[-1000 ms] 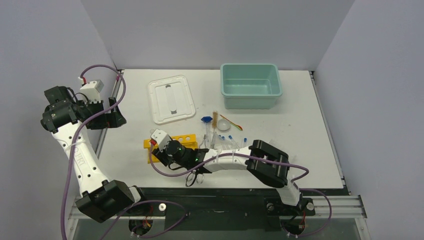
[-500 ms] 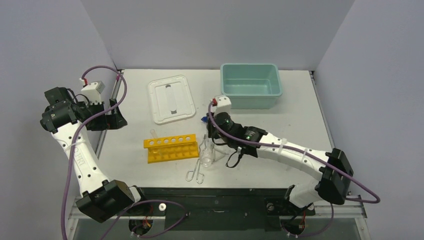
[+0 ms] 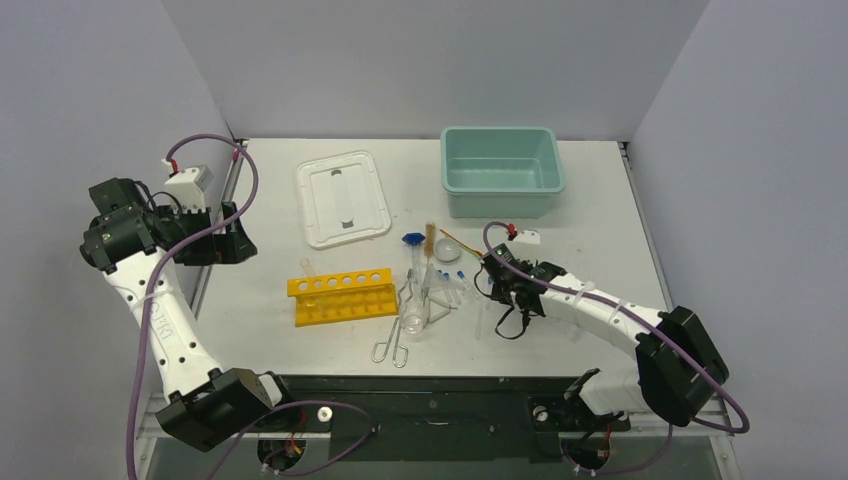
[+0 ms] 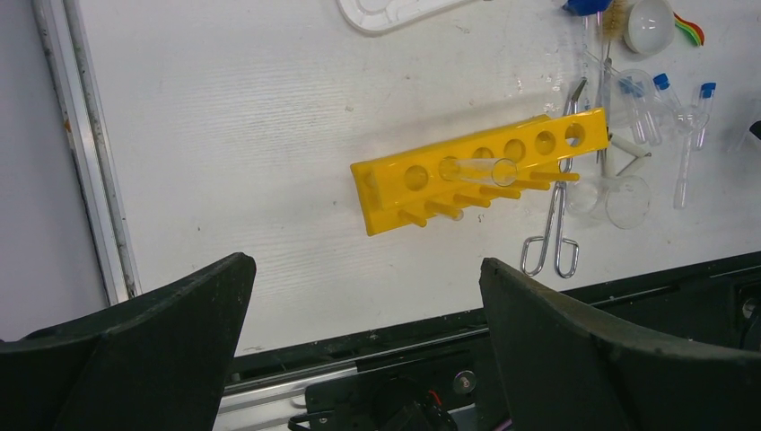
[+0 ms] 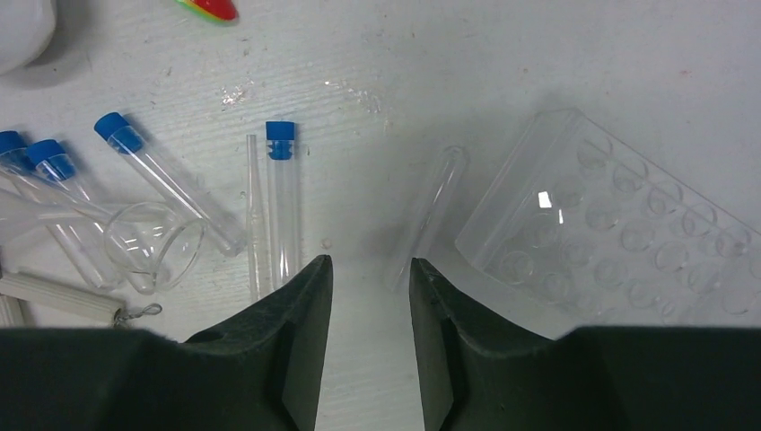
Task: Organize the chemistry lab equipment
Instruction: Pick up the test tube at the center of the board.
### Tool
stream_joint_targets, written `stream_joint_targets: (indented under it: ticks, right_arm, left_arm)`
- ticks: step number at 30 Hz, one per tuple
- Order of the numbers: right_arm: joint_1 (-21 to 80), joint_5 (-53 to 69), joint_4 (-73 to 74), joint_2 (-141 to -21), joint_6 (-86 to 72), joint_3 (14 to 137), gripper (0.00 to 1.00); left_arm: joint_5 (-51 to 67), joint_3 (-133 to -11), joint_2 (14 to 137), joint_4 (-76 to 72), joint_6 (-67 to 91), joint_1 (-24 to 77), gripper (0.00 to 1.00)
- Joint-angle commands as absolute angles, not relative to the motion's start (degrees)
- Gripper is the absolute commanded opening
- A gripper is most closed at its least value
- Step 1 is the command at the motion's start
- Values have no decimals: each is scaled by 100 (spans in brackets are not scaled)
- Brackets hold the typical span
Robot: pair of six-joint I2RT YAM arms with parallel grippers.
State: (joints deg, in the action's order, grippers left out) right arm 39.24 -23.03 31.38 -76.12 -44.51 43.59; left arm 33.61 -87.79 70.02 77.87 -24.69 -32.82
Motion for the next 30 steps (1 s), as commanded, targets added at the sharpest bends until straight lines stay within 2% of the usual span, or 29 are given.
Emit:
stream_joint_targets:
  ticks: [1,23,28,30]
  right_arm:
    - [3787,-2481,3088,-7786,-4756,4384,35]
    - [3261,-2299,2509,-8519,-4750,4209,40]
    - [3263,-2297,2363,-8762,-4788,4298,36]
    - [3265,-2275,2295,-8782,-4819,4287,31]
  left_arm:
    - [3526,-8899,6907,7826,-2652,-3338,97]
    - [3431,-8864,7006,7735,-2733,-3342,97]
    - [3371,-8906,6984,7739,-2761,-3348,97]
    - [3373,-8906,6983,7749,-2776,-3348,97]
